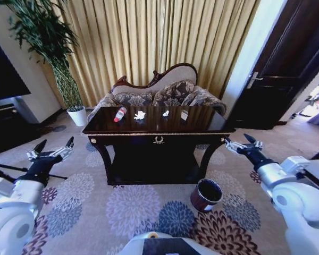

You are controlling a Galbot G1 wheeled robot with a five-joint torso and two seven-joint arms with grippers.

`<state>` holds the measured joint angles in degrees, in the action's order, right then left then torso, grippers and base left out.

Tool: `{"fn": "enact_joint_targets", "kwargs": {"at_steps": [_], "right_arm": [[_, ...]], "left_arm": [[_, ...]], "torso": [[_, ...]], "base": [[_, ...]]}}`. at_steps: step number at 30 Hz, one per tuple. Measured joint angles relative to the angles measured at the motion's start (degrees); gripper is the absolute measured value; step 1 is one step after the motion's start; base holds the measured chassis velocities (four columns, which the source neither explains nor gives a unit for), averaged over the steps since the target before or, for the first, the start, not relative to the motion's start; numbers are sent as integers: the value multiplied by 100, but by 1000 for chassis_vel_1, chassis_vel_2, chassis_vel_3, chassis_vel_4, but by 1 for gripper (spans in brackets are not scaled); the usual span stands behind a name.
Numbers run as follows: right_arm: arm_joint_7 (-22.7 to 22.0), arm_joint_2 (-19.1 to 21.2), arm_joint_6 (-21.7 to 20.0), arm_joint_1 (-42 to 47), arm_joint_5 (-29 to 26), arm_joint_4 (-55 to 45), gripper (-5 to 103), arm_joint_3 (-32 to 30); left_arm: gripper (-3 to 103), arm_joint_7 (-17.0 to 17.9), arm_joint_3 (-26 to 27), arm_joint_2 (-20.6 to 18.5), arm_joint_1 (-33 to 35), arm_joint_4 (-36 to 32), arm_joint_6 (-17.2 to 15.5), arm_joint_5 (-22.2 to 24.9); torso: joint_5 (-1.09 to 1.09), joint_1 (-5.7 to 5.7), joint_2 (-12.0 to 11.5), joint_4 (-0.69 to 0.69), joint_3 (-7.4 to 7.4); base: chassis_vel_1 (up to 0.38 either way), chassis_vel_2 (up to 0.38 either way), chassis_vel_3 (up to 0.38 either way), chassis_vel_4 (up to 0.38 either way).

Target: Move to the front of the table and place the trash on the table into the trash bin.

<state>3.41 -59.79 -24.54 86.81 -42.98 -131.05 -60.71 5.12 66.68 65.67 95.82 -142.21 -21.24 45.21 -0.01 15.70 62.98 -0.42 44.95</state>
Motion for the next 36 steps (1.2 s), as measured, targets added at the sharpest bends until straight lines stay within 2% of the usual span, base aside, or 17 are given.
{"fn": "enact_joint_targets", "kwargs": {"at_steps": [14, 24, 28, 34, 36], "right_arm": [[6, 47, 0, -91, 0, 74, 100, 30], [8, 75, 1, -78, 28, 66, 100, 37], [9, 67, 40, -139, 135, 132, 100, 127], [11, 200, 185, -289, 148, 292, 100, 310], [7, 374, 0, -413, 39, 454, 100, 408]], "left_arm": [[100, 2, -12, 47, 50, -34, 5, -6], [100, 3, -75, -61, -4, 23, 11, -4], [100, 6, -84, -54, 31, 28, 114, -3], [100, 8, -142, -48, 64, 29, 143, -7], [100, 13, -138, -61, 67, 42, 145, -8]], "torso": [[0, 0, 0, 0, 0], [-1, 0, 0, -1, 0], [1, 1, 0, 1, 0], [-1, 3, -2, 0, 1], [1, -2, 1, -2, -1]], "base": [[-176, 170, 185, -167], [-166, 164, 183, -174], [-132, 139, 145, -155], [-21, 28, 31, -19], [0, 0, 0, 0]]}}
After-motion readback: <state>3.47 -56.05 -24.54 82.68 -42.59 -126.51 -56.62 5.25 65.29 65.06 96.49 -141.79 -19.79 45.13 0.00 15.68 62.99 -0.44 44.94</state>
